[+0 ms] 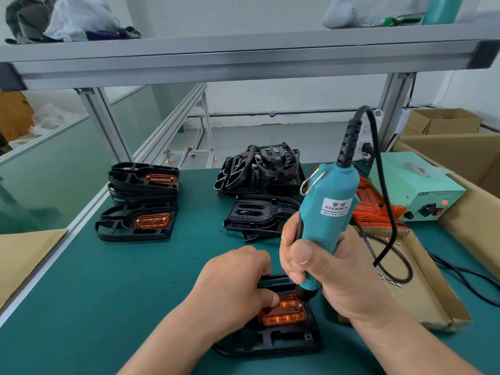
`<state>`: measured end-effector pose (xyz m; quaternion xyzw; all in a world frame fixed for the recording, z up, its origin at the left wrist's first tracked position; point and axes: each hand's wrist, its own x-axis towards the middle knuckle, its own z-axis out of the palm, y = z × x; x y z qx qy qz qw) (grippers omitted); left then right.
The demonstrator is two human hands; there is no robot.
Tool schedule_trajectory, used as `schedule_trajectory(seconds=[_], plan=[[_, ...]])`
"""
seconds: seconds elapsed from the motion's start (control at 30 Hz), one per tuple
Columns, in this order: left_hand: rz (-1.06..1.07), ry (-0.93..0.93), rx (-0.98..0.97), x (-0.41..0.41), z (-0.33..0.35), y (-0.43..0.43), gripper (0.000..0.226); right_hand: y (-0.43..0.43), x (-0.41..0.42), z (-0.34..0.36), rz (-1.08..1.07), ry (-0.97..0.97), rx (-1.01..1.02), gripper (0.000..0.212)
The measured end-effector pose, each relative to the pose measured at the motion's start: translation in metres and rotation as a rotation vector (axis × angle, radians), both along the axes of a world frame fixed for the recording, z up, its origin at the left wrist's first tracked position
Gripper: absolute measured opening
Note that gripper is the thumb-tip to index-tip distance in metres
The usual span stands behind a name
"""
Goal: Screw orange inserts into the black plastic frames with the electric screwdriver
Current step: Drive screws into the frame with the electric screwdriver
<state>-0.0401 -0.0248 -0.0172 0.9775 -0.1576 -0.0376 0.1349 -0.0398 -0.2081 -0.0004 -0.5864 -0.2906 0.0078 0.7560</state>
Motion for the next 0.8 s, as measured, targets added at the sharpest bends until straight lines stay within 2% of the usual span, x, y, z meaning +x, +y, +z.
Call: schedule_trajectory(seconds=[0.37, 0.57, 0.73, 0.8], plan=[[0.022, 0.019, -0.012, -0.0021, 0.0029, -0.0030, 0.038, -0.0027, 0.0051, -0.0052, 0.136, -0.009, -0.048, 0.034], [0.000, 0.050, -0.030, -0.0018, 0.0046, -0.0040, 0.035, -0.0056, 0.0070, -0.0090, 0.105, -0.025, 0.037, 0.040], [-0.019, 0.044, -0.007, -0.0027, 0.0045, -0.0057, 0.030, -0.0054, 0.0056, -0.0079, 0.123, -0.105, -0.011, 0.038], [-0.022, 0.043, -0.022, -0.0030, 0.0050, -0.0051, 0.032, -0.0049, 0.0060, -0.0063, 0.088, -0.079, 0.020, 0.041]])
